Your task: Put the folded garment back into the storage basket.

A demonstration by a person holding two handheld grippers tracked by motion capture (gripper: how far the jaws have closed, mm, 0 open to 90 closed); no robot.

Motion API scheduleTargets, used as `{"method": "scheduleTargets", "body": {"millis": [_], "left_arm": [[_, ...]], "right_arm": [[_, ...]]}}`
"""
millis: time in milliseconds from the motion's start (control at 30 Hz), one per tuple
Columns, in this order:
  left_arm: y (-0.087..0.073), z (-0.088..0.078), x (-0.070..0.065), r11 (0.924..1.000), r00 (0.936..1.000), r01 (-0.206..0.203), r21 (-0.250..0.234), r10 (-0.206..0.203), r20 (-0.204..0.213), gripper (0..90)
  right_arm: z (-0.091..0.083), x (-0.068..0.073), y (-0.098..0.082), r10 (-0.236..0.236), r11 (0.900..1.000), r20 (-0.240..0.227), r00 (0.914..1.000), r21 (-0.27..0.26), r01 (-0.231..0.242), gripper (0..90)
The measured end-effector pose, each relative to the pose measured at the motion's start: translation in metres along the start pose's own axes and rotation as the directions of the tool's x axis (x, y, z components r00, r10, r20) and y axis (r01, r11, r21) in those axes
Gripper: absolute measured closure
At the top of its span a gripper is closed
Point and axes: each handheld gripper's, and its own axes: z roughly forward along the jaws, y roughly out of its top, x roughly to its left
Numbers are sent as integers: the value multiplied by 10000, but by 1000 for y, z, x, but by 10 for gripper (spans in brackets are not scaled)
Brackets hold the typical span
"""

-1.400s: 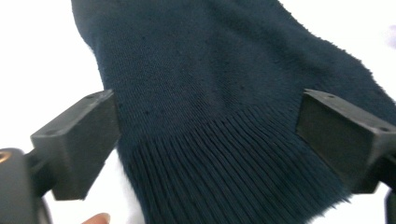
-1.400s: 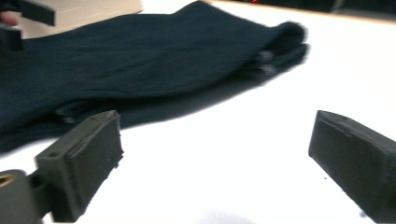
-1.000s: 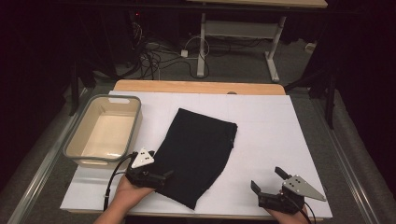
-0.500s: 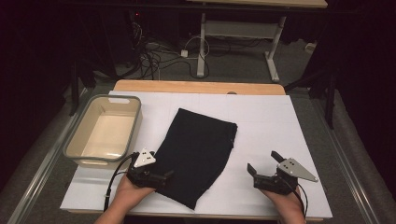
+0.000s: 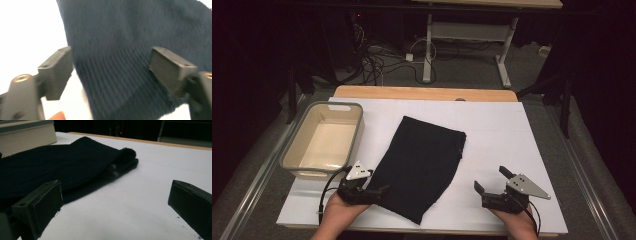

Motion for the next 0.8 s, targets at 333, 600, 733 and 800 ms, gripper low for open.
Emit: {"method": "scheduleTargets", "body": {"millis": [333,600,733,800], "left_arm": [[-10,4,7,9938,9951,936,596,-953,258,232],[-9,5,6,9868,9835,1353,894,-1447,1087,416],[-10,6,7,9878,9755,1341,797,-1457,1649,546],[-11,7,7,9896,9745,1267,685,-1371,1779,594]], "right_arm": [[20,6,1,-289,9992,-451,9986,272,302,3],[22,12,1,-292,9992,-584,9979,260,307,3],[22,11,1,-262,9993,-565,9981,244,276,3],[22,12,0,-213,9992,-579,9981,324,232,3]]}}
